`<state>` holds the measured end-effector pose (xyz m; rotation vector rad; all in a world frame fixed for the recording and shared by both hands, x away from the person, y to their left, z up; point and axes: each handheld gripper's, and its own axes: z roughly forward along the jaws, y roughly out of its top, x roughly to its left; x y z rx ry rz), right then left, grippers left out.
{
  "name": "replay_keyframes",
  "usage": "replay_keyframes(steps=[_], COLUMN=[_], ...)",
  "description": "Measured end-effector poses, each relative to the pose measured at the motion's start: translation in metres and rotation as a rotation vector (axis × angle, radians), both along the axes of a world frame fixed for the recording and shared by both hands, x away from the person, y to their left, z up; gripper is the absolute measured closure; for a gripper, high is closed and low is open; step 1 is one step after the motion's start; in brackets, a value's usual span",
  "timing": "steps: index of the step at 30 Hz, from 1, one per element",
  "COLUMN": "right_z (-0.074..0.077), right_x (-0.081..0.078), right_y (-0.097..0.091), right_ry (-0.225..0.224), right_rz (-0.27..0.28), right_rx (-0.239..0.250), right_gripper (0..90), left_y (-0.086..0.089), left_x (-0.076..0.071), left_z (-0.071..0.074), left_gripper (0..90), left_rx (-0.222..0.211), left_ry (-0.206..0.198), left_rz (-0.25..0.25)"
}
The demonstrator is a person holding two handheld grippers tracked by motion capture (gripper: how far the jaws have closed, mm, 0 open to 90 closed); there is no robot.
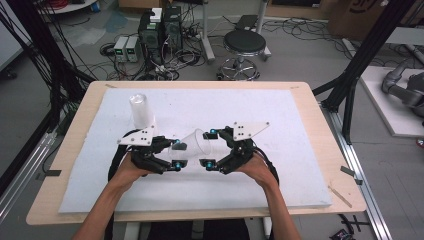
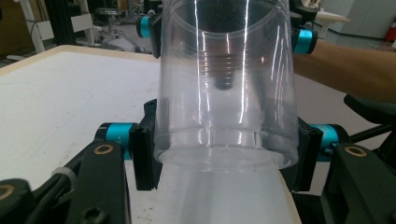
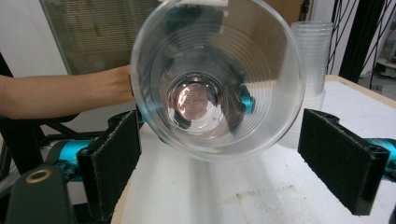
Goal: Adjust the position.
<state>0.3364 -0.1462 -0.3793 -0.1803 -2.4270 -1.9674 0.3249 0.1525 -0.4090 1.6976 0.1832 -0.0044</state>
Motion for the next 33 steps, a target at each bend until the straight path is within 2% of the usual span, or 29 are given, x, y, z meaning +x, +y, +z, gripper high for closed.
replay_keyframes(steps=[1, 5, 15, 22, 33], right_z=[0.0, -0.001, -0.001, -0.002, -0.002], right_x=[0.0, 0.001, 0.001, 0.001, 0.003], right_y=[0.001, 0.004, 0.009, 0.014, 0.016], right_ry=[-0.001, -0.005, 0.005, 0.008, 0.019], right_rz=[0.001, 0.011, 0.04, 0.062, 0.086], right_rx=[0.002, 0.018, 0.027, 0.028, 0.062], right_gripper=[13.4, 13.5, 13.5, 13.6, 17.0], left_y=[0.0, -0.003, -0.012, -0.013, -0.014], left_x=[0.0, 0.0, -0.001, -0.001, -0.002], left_z=[-0.001, -0.004, -0.004, -0.004, -0.004], left_gripper=[41.8, 41.8, 41.8, 41.8, 41.8], left_rx=[-0.014, -0.001, -0.008, -0.006, 0.003], left_ry=[0.003, 0.013, 0.006, 0.001, 0.001], left_rz=[0.002, 0.0, -0.022, -0.031, -0.047])
